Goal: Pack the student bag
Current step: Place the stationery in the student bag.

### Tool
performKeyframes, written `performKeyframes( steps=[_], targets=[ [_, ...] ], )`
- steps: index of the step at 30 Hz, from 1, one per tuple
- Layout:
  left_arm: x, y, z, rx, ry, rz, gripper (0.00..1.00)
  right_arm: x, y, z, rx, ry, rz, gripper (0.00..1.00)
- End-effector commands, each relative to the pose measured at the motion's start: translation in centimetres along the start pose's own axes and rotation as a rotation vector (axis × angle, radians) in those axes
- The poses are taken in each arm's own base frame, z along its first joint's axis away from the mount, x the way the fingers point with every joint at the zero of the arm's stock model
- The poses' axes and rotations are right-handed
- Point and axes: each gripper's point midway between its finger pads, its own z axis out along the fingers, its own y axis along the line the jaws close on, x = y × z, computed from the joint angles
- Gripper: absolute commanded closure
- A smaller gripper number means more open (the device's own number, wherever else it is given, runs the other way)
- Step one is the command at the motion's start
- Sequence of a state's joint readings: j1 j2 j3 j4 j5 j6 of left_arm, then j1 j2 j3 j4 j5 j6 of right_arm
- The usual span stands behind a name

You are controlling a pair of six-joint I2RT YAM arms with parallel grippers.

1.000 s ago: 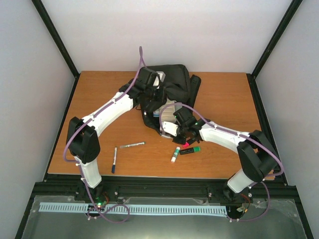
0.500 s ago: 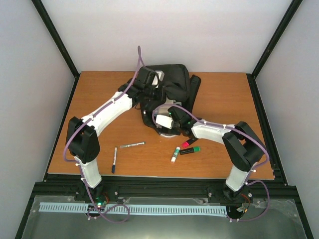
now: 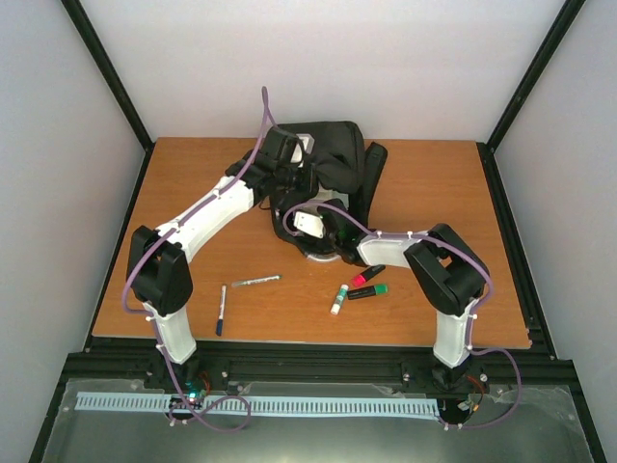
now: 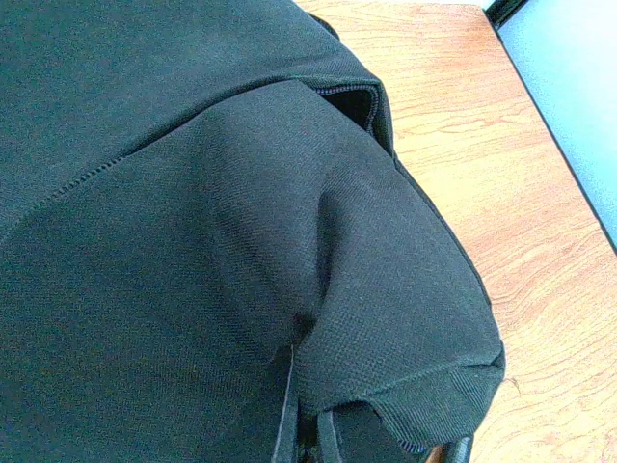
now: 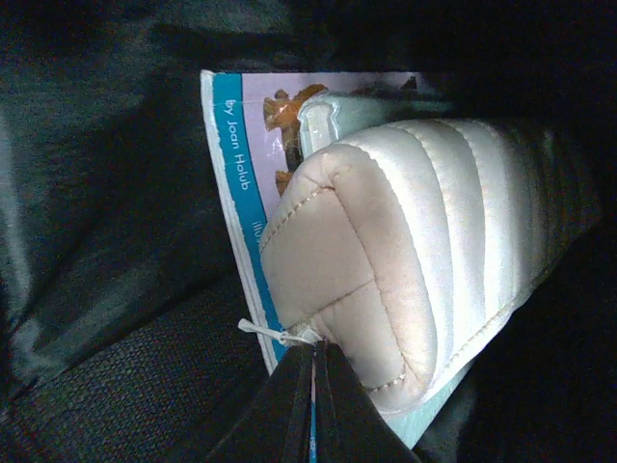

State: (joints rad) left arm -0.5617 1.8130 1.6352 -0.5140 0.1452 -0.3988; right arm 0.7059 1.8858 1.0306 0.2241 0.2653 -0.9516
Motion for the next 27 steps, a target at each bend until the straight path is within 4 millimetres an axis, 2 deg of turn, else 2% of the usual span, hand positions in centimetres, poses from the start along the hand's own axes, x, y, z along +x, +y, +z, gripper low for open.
performKeyframes(
  steps=[1,6,11,14,16,18,22,25,27],
  targets=[
    [-4.0,-2.9,-3.3,0.105,-0.132,-0.007,0.99,-0.4,-3.2,0.9,0.148,0.005,0.020,0.97],
    [-3.9,-2.8,-3.2,0.105,-0.130,-0.007,0.99,-0.3,-3.6,0.8,0.155,0.009,0.047,0.97],
    [-3.8,-2.7,-3.0,0.100,-0.126,-0.008,0.99,-0.6,-3.0,-1.0,0.080,-0.010,0.080,0.96],
    [-3.8,-2.5,-2.8,0.094,-0.123,-0.012,0.99,-0.4,-1.8,-3.0,0.006,-0.028,0.100,0.91],
    [-3.8,-2.4,-2.7,0.093,-0.122,-0.017,0.99,-0.2,-0.9,-4.7,-0.042,-0.041,0.107,0.84],
    [-3.7,-2.2,-2.6,0.089,-0.117,-0.021,0.99,0.6,0.6,-6.0,-0.101,-0.028,0.120,0.75],
    [-3.3,-1.9,-2.0,0.080,-0.107,-0.022,0.99,2.0,3.0,-9.3,-0.192,-0.026,0.164,0.67],
    [-2.9,-1.7,-1.4,0.079,-0.087,-0.031,0.99,2.9,3.2,-11.8,-0.207,-0.036,0.219,0.63],
    [-2.0,-1.6,-0.8,0.069,-0.061,-0.037,0.98,3.4,2.0,-13.5,-0.203,-0.048,0.301,0.62]
  ],
)
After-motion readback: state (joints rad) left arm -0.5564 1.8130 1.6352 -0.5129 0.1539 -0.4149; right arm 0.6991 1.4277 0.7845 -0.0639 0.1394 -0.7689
